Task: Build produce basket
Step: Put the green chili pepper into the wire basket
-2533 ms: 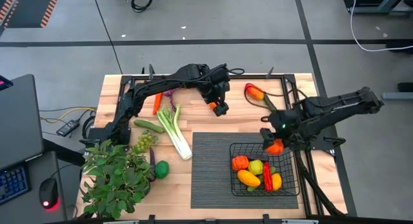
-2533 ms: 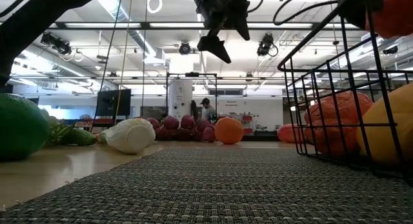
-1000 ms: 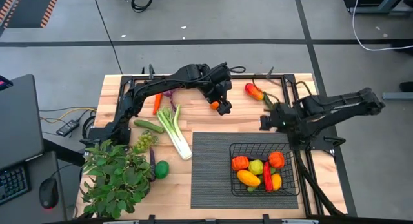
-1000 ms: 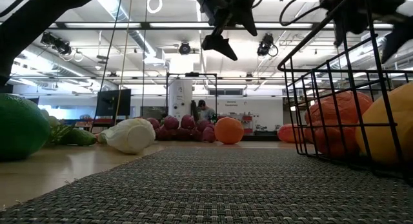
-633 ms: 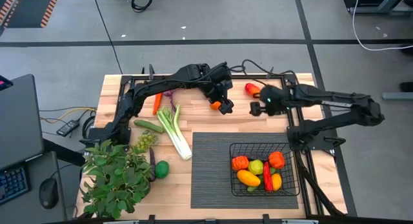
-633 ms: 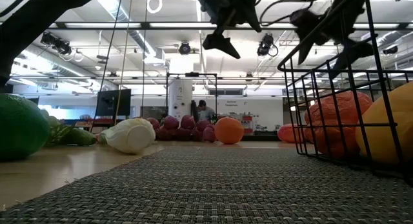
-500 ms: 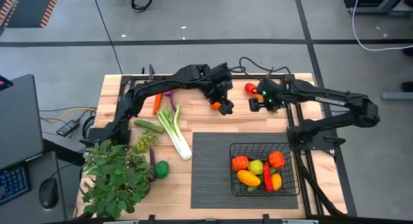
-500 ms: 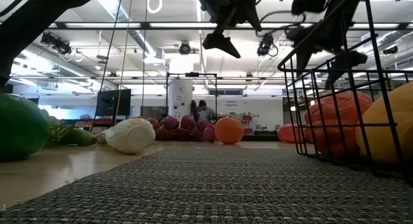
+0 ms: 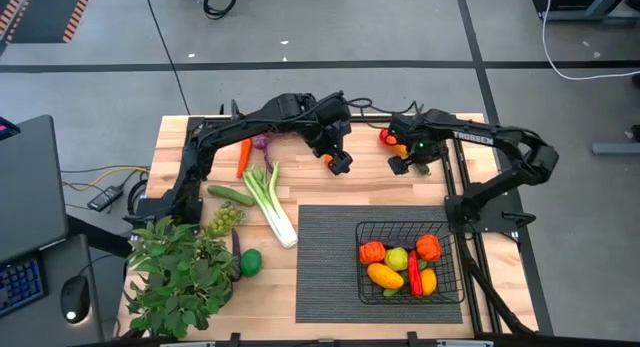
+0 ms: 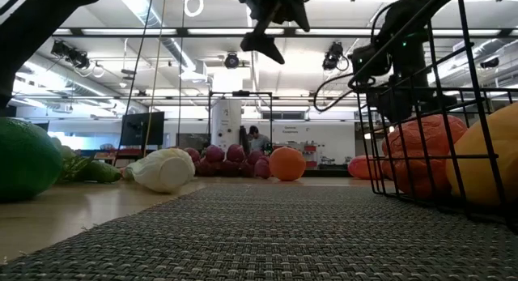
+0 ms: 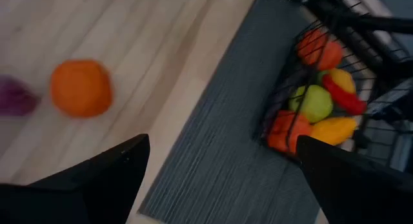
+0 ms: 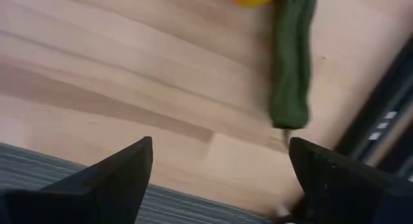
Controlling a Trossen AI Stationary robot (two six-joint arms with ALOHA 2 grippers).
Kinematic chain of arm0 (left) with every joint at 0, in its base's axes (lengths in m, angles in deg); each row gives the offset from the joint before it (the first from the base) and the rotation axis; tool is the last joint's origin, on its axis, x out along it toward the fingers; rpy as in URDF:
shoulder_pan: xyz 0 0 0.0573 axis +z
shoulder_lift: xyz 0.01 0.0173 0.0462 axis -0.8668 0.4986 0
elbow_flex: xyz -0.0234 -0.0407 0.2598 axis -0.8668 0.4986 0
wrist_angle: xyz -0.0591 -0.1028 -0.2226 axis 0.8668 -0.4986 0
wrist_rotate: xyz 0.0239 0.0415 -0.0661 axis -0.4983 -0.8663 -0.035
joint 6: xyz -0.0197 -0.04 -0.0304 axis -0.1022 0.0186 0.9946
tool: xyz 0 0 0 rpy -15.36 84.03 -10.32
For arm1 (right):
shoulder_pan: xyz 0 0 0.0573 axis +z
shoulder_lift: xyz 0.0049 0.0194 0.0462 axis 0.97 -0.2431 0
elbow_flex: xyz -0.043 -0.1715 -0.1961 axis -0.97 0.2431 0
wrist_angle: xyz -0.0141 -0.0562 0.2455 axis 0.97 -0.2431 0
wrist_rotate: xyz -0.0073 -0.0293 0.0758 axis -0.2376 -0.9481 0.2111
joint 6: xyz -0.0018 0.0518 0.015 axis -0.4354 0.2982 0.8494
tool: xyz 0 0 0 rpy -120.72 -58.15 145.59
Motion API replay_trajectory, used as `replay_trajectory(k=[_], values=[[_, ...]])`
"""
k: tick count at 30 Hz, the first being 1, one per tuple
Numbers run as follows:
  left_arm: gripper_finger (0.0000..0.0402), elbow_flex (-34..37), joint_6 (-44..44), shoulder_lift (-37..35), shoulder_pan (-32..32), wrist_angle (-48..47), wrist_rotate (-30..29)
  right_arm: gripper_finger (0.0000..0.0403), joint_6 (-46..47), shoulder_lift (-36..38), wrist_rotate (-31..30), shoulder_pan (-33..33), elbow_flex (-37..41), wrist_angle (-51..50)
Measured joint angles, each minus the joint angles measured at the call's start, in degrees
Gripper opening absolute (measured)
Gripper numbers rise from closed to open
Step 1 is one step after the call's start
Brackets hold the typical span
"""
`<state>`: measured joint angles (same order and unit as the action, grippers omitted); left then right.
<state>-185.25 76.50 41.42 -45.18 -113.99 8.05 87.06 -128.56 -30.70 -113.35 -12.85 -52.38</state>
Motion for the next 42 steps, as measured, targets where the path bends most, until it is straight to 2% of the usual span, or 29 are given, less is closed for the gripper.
replay_trajectory(k=[8, 20, 28, 42], values=[[0.0396, -0.02, -0.96, -0.96, 0.31, -1.28, -2.69, 0.0366, -6.42, -3.31, -6.84, -1.77, 0.00, -2.55], [0.0396, 0.00, -0.93, -0.93, 0.41, -2.12, -3.04, 0.0348, -11.56, -6.64, -6.56, -6.44, 1.09, 1.51], [0.0396, 0.00, -1.22, -0.91, 0.43, -6.98, -7.02, 0.0347, -15.03, -6.36, -4.26, -8.79, 5.09, 3.32], [0.0396, 0.00, -1.83, -0.87, 0.69, -8.39, -7.19, 0.0346, -16.84, -6.40, -1.92, -12.61, 8.15, 10.12]])
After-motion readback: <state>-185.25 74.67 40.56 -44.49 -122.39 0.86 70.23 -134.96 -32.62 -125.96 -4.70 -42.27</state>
